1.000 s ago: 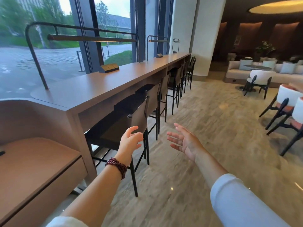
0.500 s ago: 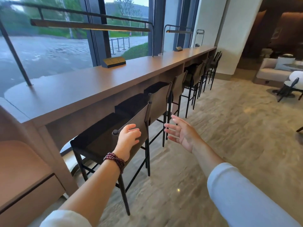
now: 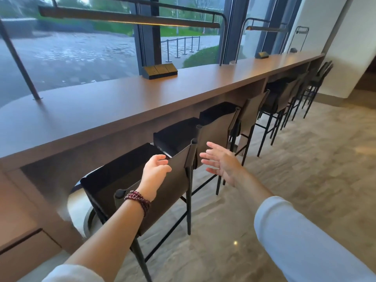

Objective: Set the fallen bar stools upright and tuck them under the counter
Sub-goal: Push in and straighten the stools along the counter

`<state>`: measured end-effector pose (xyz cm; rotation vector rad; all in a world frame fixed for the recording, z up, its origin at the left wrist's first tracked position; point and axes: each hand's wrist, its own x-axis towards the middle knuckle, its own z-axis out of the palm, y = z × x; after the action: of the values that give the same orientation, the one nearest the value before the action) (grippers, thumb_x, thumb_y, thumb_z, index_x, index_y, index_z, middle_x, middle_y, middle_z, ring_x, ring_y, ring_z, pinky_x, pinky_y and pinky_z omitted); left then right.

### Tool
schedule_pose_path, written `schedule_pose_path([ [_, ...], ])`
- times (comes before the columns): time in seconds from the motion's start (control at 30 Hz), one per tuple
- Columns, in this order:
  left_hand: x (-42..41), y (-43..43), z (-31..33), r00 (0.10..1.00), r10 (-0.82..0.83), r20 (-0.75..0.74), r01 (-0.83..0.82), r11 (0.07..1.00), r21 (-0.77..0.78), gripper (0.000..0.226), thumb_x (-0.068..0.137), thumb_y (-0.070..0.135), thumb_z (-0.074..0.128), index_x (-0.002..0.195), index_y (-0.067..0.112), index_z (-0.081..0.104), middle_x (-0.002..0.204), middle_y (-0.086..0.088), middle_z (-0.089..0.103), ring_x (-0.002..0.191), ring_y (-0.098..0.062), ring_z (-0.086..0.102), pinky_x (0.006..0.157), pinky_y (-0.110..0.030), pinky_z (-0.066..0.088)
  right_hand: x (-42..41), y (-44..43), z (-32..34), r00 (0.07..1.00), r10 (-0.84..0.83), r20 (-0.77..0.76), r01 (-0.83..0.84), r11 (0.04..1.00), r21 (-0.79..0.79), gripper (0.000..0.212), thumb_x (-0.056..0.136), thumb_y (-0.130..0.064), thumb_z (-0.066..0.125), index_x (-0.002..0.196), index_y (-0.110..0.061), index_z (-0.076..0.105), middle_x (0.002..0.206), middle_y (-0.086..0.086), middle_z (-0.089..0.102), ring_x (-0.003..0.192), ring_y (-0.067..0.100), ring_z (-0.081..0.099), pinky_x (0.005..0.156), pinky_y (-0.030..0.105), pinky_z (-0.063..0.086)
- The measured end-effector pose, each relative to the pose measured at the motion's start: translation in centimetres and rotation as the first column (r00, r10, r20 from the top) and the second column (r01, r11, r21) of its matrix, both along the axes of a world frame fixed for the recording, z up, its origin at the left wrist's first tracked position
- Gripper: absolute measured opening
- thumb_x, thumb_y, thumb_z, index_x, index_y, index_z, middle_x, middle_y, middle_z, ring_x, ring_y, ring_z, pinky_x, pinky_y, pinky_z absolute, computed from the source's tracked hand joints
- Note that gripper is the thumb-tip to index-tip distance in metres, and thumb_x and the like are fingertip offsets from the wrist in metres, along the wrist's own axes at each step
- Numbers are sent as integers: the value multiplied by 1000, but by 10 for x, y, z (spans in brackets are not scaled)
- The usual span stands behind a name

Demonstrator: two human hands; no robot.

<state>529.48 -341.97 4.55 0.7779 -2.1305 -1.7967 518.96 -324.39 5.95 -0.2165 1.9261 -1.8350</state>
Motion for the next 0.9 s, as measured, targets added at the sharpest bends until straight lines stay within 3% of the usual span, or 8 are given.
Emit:
schedule_pose_path([
  [0.17,-57,-26,-5,998,-1,65,8,995,-102,47,87,-3,55,130,13,47,130,-6,54,104,-14,54,59,-13,41,-72,-32,-11,993,69,-94,-60,994,86,49,90,-18,62,135,-30,48,131,3,58,113,19,59,91,34,53],
  [0.27,-78,-45,-11,978,-66,199,108,972,-209,54,85,-1,58,135,14,43,132,-8,52,102,-13,52,58,-12,40,-108,-52,-20,939,208,-275,-123,947,298,56,89,-8,61,140,-27,45,134,4,57,119,18,55,95,28,47],
  [0.37,-83,-63,-17,917,-95,387,228,922,-313,60,85,6,61,140,15,38,136,-8,50,107,-16,53,64,-12,42,-134,-70,-32,791,429,-435,-146,824,547,62,87,-4,58,141,-29,43,137,2,54,107,17,60,83,21,50],
  [0.43,-78,-72,-23,847,-90,524,322,871,-371,61,86,14,64,140,16,36,136,-8,50,115,-19,53,77,-16,44,-149,-83,-42,632,625,-459,-120,664,738,62,88,-8,59,143,-29,40,140,2,51,114,21,56,95,31,48],
  [0.57,-60,-86,-43,595,-32,803,554,740,-381,60,81,29,68,135,13,46,135,-6,52,119,-22,53,93,-28,45,-174,-110,-61,282,912,-297,113,276,954,61,90,-22,57,146,-29,34,146,-1,45,138,27,32,111,44,27],
  [0.67,-40,-89,-58,467,90,880,575,725,-379,43,78,24,67,120,14,58,123,-5,62,110,-22,60,86,-30,50,-189,-121,-69,198,973,-122,164,89,982,56,89,-18,59,141,-27,39,138,3,52,131,28,38,107,46,30],
  [0.77,-29,-80,-61,433,254,865,531,703,-473,32,83,14,51,112,17,62,116,-2,65,106,-23,63,82,-32,51,-203,-126,-75,78,997,-30,234,11,972,52,86,-13,62,134,-22,44,130,4,56,126,29,42,101,46,37],
  [0.9,-23,-74,-59,339,404,850,606,597,-525,31,86,15,46,113,18,61,115,-1,65,108,-24,62,87,-36,48,-217,-130,-81,-49,998,-47,284,59,957,46,86,-8,59,128,-20,46,120,5,62,113,28,56,82,35,45],
])
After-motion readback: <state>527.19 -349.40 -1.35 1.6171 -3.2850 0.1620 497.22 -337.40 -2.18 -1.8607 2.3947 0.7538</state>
